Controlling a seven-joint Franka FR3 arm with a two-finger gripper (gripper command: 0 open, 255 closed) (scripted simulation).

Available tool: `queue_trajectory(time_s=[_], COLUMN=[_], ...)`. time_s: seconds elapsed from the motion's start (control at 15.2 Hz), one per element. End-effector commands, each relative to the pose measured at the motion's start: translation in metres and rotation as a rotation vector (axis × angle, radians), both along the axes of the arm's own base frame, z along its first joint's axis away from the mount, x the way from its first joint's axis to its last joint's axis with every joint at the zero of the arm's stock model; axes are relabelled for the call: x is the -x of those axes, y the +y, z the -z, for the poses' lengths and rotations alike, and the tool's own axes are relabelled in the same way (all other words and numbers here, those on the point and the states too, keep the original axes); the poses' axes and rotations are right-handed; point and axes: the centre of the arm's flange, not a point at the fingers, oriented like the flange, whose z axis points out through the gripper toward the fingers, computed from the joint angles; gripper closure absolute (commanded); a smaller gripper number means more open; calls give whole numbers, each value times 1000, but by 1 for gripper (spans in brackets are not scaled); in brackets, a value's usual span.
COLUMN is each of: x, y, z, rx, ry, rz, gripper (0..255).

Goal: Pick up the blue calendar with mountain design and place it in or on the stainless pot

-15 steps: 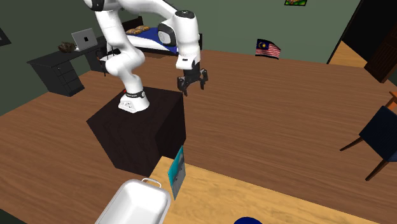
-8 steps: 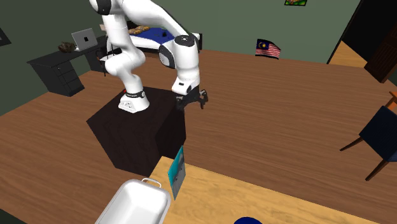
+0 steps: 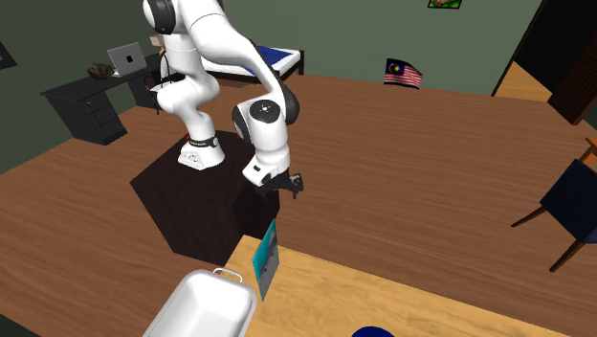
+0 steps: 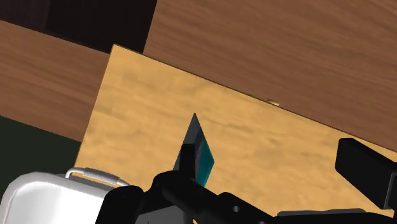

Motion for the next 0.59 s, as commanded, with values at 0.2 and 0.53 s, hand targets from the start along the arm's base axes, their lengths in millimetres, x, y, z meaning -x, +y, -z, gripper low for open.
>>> queue_trajectory(time_s=[0.2, 0.53], x=[15, 15], y=[-35, -30], z=[42, 68], rx=[-23, -23], ry=[28, 28], rz=[123, 123], gripper=[0, 0])
